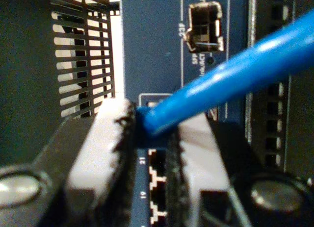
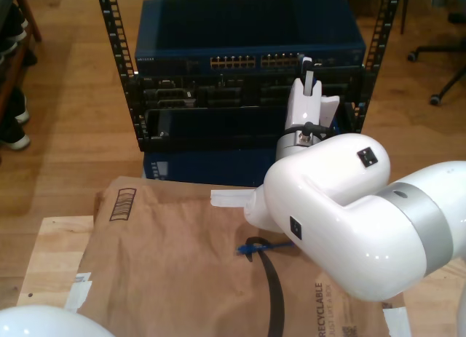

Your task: Grab the cable and plug it in

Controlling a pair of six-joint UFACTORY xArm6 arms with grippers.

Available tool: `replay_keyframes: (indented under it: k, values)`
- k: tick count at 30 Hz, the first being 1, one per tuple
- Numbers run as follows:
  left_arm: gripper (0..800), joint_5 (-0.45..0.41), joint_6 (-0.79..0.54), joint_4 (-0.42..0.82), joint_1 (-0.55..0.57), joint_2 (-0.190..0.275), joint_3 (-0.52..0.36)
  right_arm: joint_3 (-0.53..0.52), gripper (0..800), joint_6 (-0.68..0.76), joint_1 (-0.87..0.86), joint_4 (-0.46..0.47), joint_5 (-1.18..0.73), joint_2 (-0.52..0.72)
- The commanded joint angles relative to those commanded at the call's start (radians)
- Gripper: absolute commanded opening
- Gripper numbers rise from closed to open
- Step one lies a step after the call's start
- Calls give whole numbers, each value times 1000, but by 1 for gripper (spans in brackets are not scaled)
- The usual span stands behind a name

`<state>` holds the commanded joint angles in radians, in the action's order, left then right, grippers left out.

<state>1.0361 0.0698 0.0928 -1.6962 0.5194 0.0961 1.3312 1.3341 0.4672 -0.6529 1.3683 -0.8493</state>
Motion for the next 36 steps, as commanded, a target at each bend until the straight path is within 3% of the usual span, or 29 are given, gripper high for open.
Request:
replay_keyframes:
  k: [36]
  values:
    - [799,-2,0,0,-2,0,0,71,0,-3,0,6,-15,-38]
